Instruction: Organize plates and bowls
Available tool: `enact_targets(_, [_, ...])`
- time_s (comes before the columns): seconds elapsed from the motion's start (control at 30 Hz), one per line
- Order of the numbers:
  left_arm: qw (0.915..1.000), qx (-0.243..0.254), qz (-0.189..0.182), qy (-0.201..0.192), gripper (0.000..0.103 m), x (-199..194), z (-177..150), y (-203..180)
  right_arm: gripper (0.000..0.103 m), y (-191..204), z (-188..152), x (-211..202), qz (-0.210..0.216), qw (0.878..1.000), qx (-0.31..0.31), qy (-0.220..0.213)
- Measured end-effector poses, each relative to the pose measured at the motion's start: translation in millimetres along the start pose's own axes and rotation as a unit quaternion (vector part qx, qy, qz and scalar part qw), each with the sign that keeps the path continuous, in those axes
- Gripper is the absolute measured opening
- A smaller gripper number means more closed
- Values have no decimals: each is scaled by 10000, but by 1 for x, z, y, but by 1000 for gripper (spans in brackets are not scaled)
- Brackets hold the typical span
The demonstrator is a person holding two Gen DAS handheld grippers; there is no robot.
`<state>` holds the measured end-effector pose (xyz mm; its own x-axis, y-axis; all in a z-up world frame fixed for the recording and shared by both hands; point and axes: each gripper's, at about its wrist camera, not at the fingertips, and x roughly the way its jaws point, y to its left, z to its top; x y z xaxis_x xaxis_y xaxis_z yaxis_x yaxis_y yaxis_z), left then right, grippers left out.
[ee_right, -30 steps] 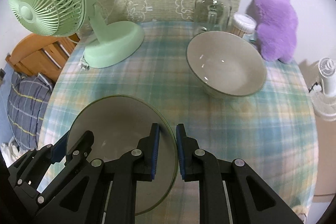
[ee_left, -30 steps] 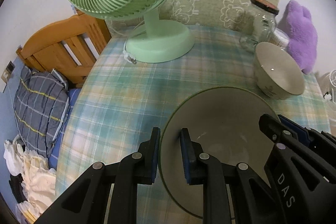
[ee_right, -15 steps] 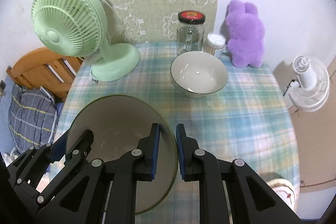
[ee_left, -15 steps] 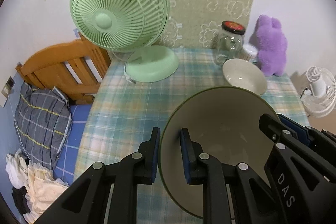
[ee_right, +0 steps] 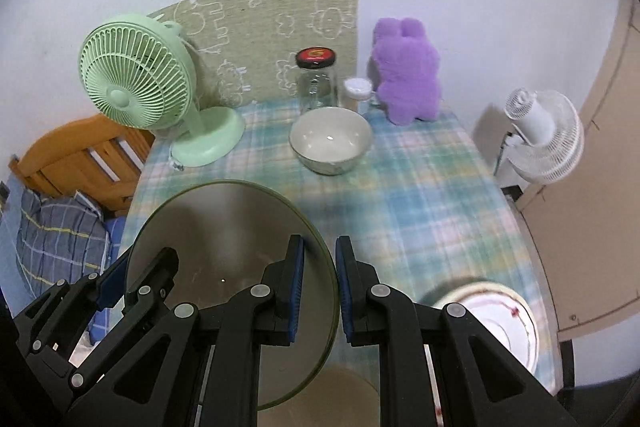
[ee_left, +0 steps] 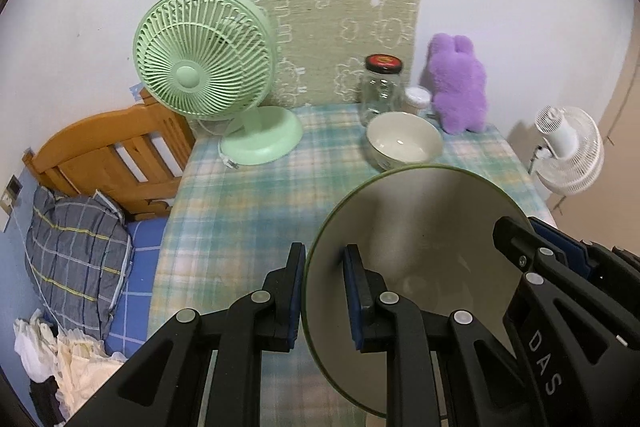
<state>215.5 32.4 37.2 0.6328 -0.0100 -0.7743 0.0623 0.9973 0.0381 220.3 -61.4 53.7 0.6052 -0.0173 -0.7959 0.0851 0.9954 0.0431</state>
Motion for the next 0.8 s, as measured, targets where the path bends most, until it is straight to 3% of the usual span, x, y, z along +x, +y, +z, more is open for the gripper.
enact_targets(0.43, [9985,401,-295,208,17,-11,-59,-31,19,-31,-66,-18,-345,9990,193,188])
enact_targets(0.8, [9975,9,-382,598,17,3,-98,-30,19,-35,-103,-9,-437,9980,115,451])
